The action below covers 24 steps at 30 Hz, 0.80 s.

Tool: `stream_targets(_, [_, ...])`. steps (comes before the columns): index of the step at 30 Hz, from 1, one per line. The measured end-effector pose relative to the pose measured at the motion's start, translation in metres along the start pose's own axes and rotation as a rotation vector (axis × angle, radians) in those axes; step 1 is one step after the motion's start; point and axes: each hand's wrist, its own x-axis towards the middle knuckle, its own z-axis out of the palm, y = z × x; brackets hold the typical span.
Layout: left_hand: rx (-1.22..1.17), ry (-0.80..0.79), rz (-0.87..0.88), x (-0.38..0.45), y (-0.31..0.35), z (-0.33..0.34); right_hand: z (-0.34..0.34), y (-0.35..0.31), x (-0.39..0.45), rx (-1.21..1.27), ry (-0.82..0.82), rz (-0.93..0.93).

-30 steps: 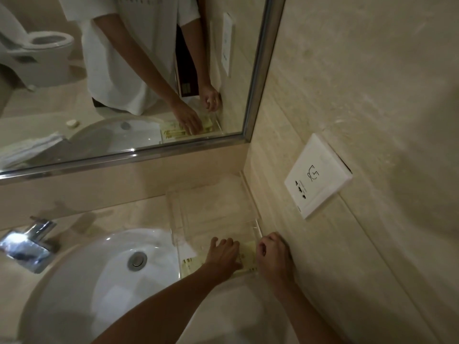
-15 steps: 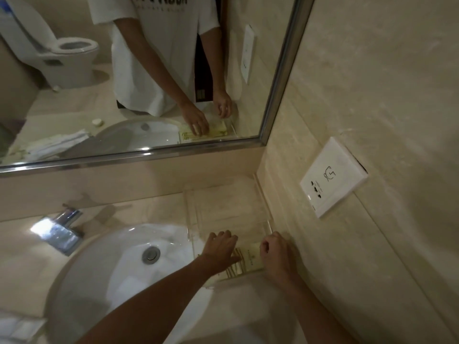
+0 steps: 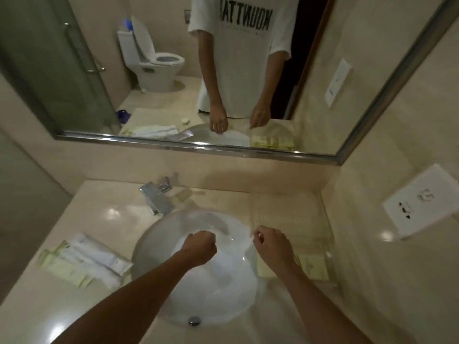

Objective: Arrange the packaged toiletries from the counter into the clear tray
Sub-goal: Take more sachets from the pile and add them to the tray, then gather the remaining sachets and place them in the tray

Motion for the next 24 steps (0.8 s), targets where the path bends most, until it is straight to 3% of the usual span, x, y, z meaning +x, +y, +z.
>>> stream_targets(6, [-0.114, 0.009, -0.178, -0.056, -0.091, 0.001, 0.038, -0.074, -0.019, 0.010, -0.178, -0.086])
stream_targets(14, [-0.233, 0.078, -0.322, -0.123, -0.199, 0.004, 0.092, -0.178, -0.034, -0.030, -0.288, -0.248])
stream_targets(24, [-0.123, 0.151, -0.434, -0.175, -0.315, 0.020, 0.166, -0.282, -0.055, -0.092, -0.407, -0.328])
